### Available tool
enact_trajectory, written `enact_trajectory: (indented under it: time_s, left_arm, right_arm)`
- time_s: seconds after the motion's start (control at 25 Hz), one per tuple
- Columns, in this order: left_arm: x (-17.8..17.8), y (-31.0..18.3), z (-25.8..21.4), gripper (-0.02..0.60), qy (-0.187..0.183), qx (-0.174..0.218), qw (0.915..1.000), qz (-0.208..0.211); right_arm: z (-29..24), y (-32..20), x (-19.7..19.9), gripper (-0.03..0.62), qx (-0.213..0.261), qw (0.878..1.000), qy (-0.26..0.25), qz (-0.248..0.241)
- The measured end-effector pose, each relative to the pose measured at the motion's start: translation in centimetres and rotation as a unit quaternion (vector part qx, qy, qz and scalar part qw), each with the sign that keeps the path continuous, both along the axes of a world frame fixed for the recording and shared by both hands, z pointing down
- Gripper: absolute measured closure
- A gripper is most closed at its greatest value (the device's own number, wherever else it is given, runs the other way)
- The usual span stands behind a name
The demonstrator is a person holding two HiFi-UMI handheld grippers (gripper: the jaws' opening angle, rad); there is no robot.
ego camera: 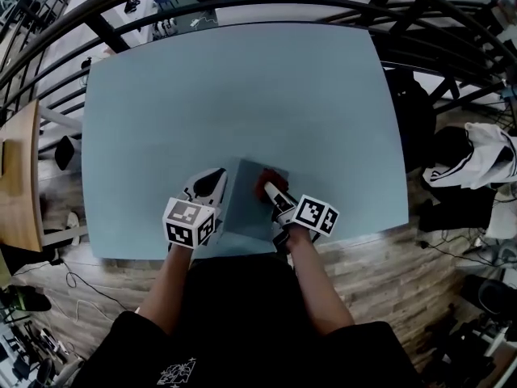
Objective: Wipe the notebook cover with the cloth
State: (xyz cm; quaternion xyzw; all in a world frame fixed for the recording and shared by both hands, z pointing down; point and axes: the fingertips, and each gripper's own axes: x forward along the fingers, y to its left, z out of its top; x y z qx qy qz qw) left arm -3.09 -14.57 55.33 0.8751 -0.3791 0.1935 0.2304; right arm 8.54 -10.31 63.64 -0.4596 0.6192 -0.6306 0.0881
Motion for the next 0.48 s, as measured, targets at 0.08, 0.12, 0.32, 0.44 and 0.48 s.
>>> enact_trajectory:
  time_s: [0.08, 0.12, 0.32, 0.44, 0.48]
  left_arm:
    - [-0.3, -0.1, -0.1, 0.575, -0.002, -0.001, 1.0, -0.004]
    - [-0.4, -0.2, -0.1, 0.575, -0.003, -0.001, 1.0, -0.006]
    - [-1.2, -0.5, 0.2, 0.575, -0.006, -0.005, 0.9998, -0.018]
    - [-2.0, -0.7, 0.1, 0.575, -0.007, -0.007, 0.9996, -0.025]
    - [-2.2, -0.7, 0.1, 0.575, -0.008, -0.008, 0.9996, -0.028]
  right_arm:
    - [-0.1, -0.2, -1.2, 0.444, 0.0, 1.0, -0.004, -0.015]
    - [-0.1, -0.2, -1.8, 0.444, -0.001, 1.0, -0.006, -0.022]
    - [0.2, -0.7, -4.5, 0.445, -0.005, 0.999, -0.02, -0.05]
    - [0.0, -0.9, -6.2, 0.444, -0.007, 0.998, -0.028, -0.064]
    - [0.0, -0.9, -6.7, 0.445, -0.008, 0.997, -0.03, -0.068]
